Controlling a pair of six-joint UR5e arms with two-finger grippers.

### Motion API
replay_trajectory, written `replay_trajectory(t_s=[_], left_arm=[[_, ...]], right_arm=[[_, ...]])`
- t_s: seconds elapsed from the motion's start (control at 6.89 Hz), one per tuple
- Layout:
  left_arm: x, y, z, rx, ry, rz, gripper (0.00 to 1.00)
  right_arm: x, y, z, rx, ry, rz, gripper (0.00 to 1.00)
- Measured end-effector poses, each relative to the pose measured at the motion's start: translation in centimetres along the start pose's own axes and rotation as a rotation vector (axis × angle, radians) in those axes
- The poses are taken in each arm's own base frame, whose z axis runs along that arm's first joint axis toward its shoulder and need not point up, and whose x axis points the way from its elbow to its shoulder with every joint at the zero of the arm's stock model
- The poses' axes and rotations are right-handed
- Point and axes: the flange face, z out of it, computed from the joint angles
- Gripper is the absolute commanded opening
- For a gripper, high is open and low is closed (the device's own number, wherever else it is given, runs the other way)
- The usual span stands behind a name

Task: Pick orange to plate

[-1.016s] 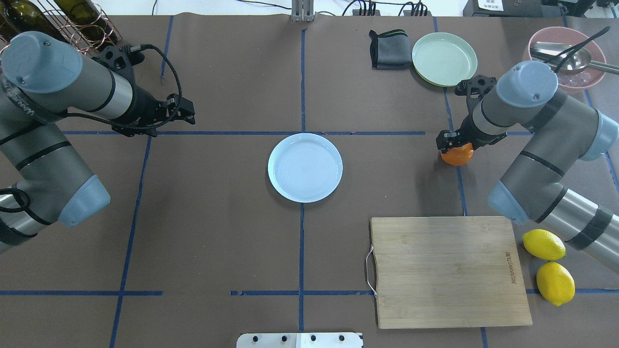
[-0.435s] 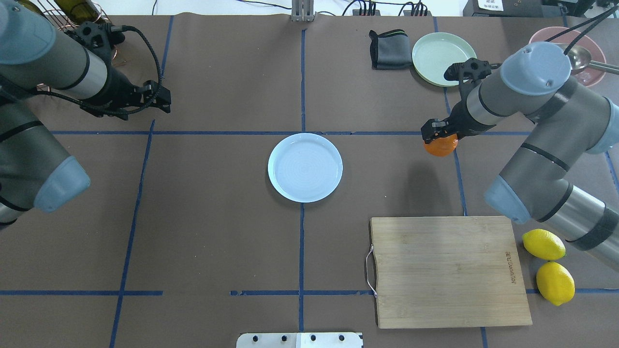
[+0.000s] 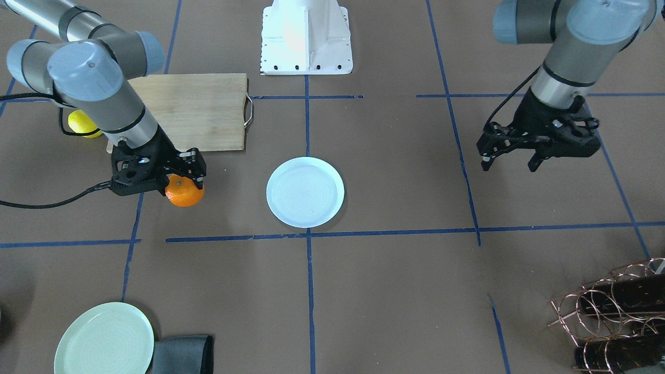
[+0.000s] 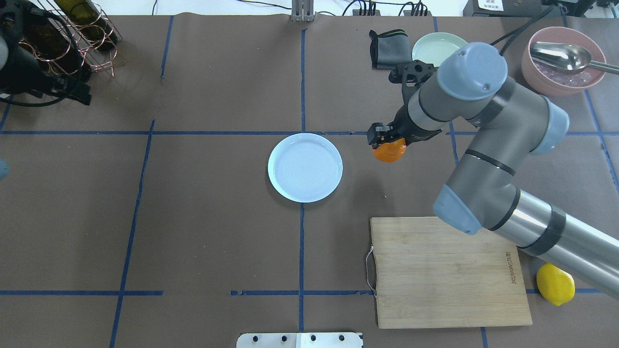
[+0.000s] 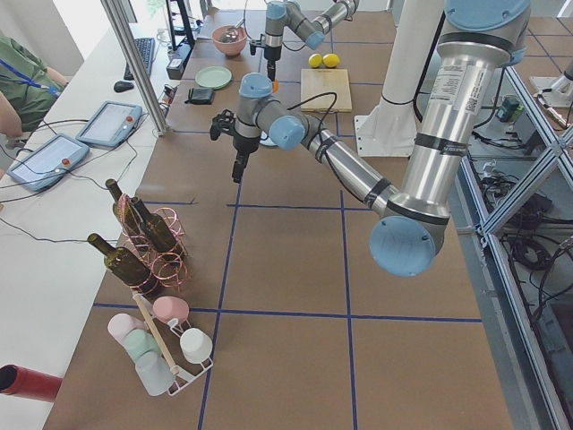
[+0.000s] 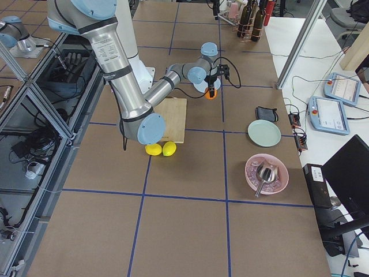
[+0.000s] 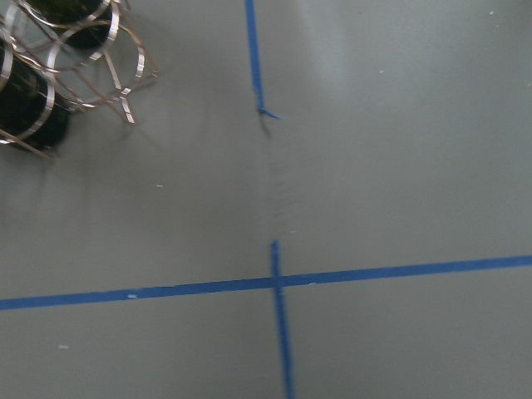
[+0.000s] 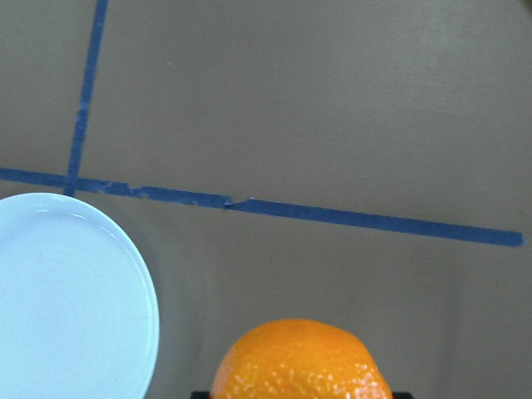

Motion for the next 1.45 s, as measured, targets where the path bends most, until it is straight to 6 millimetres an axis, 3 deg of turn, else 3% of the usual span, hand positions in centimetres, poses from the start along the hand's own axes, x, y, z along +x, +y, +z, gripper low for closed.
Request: replay_trajectory(t_s=[0.29,0.44,0.58,0.73,0.87,1.02,1.45], left_arm=[[-9.8,3.3,-0.9,-0.040,-0.068,0.219,1.00],[-14.4,4.5,-1.2,-0.064,-0.095,0.357,1.00],[-18.4,4.9,-1.4,-0.083,-0.106,0.383,1.00],[-20.6,5.2,-1.2,-0.098,-0.098,0.372,1.00],[-21.7,5.6,-1.2,-0.108,-0.095,0.358,1.00],[-22.3,5.8,-1.1,-0.116,-0.095,0.346,1.00],[-23.6,6.2,-0.3,-0.138,-0.098,0.322,1.00]], right_arm=[[-8.8,0.1,3.5,0.032,0.021,0.000,0.00],[-11.7,0.2,5.3,0.045,0.043,-0.003,0.00],[-13.5,0.5,6.6,0.045,0.057,-0.009,0.00],[-14.6,0.5,7.6,0.040,0.068,-0.013,0.00],[-15.6,0.3,8.4,0.033,0.078,-0.016,0.67],[-16.4,0.1,8.9,0.029,0.084,-0.018,1.00],[-17.9,-0.6,7.6,0.046,0.071,-0.027,1.00]])
